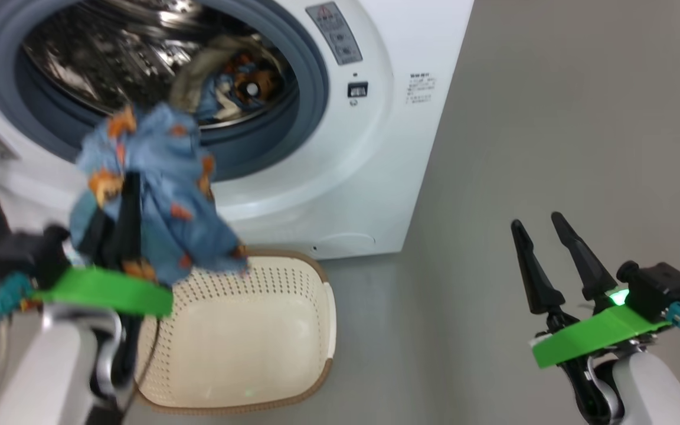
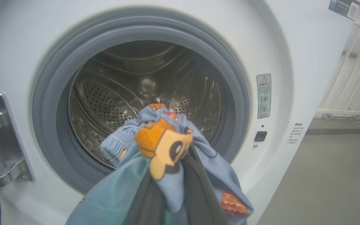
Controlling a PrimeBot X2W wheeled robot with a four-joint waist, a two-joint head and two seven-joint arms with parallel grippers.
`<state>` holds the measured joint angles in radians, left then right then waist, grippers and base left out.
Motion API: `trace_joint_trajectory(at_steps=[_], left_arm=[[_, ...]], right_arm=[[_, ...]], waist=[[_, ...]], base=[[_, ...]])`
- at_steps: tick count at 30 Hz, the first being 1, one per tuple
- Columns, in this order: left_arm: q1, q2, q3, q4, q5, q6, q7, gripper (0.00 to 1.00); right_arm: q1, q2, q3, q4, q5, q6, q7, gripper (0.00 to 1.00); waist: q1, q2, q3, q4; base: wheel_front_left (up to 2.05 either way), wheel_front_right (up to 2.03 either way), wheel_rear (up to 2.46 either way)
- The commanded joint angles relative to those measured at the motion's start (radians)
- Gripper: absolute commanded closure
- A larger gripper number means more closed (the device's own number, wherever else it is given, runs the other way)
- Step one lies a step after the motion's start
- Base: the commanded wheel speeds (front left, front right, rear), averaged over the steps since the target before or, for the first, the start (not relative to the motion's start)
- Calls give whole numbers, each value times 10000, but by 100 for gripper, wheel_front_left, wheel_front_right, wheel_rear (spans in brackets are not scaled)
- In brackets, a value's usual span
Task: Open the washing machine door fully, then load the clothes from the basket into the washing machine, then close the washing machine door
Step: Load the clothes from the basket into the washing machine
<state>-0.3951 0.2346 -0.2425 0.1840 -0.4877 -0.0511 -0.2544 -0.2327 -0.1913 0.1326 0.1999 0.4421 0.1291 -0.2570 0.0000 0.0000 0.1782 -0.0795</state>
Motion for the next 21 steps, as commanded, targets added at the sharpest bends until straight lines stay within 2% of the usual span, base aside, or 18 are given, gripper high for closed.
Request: trace_joint_trajectory(at_steps=[1, 9, 21], left_arm=[[-653, 256, 364, -106, 61, -67, -46, 100], [-3014, 427, 417, 1254, 35, -306, 60, 100], [-6689, 1138, 188, 4826, 217, -664, 158, 100]], right_arm=[[-328, 29, 202, -317, -69, 16, -48, 0], [-695, 558, 237, -555, -247, 16, -48, 0], [-1526, 1134, 440, -906, -472, 16, -48, 0]], waist=[[0, 0, 433, -240], [0, 0, 1807, -851], [0, 0, 4009, -1951]], base=[[0, 0, 0], [0, 0, 0], [0, 0, 0]])
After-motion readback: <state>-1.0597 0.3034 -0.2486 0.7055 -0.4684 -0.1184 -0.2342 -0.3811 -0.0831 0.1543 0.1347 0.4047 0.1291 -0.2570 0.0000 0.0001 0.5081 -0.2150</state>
